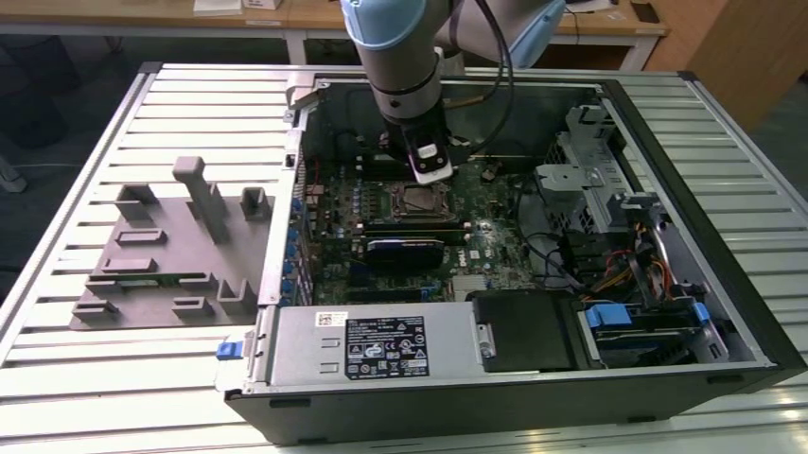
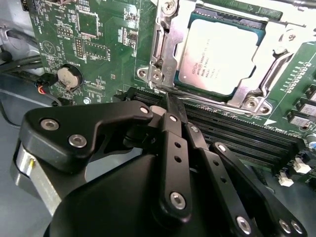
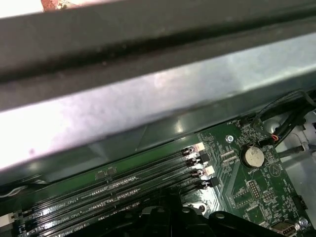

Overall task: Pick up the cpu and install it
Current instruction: 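Install the first cpu locking lever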

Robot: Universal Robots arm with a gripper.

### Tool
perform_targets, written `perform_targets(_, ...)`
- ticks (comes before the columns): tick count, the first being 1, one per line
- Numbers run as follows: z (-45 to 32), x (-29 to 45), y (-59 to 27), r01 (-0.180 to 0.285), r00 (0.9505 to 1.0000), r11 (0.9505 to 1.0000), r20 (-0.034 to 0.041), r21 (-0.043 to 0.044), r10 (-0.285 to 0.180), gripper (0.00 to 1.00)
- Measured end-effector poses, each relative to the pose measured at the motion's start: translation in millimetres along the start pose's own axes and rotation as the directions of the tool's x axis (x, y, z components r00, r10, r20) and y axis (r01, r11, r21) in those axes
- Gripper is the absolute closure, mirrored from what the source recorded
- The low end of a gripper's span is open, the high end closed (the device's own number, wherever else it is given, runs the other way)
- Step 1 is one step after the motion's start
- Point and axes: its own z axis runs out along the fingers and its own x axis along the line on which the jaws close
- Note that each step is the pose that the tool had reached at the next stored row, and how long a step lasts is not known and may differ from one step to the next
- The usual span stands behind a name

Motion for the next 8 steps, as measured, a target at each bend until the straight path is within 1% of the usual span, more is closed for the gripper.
perform_targets(8,-2.0,-0.5,0.2,0.0,1.0,1.0,0.0001,-0.0002,0.0,0.89)
